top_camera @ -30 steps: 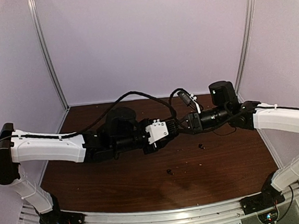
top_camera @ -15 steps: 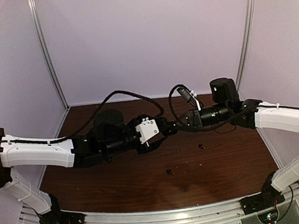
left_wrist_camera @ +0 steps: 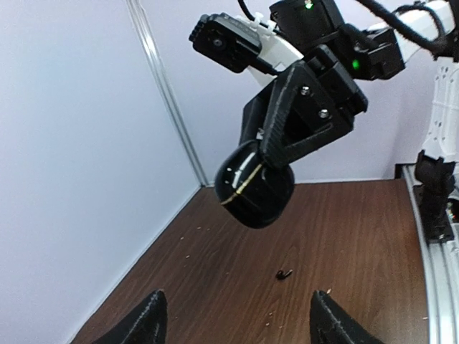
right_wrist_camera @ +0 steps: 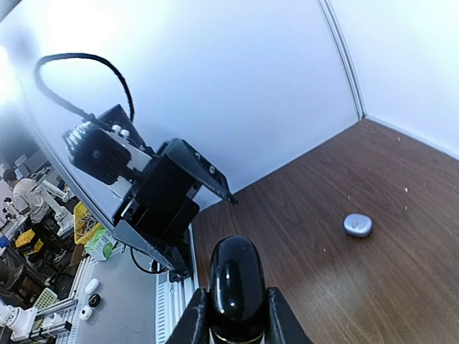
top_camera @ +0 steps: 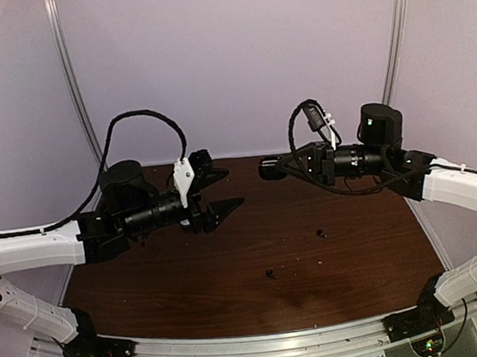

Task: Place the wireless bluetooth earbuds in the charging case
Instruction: Pass from the left arm to the right, then pass from the right arm to the left

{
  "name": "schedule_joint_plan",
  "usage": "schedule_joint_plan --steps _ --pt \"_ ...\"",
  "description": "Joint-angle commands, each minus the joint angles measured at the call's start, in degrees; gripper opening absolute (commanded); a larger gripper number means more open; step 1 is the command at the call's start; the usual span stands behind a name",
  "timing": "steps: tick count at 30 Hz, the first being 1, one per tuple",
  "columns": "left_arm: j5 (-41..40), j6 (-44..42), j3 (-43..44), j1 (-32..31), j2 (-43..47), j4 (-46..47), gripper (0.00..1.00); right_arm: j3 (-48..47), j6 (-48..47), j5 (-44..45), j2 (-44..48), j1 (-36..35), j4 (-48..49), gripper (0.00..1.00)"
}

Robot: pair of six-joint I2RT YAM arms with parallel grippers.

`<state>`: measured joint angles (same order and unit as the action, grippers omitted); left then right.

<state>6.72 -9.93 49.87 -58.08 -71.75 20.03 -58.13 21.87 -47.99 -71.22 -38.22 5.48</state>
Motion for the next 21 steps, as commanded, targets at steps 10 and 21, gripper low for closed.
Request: schedule_joint_plan --steps 10,21 --pt "22.3 23.25 4.26 2.63 -4.45 13.53 0.53 -4.04 -1.46 -3.4 1.9 -3.04 12.07 0.07" --pt "23.66 26.35 5.34 2.63 -7.51 18.98 0.46 -4.3 -0.95 -2.5 0.36 -7.07 13.48 0.07"
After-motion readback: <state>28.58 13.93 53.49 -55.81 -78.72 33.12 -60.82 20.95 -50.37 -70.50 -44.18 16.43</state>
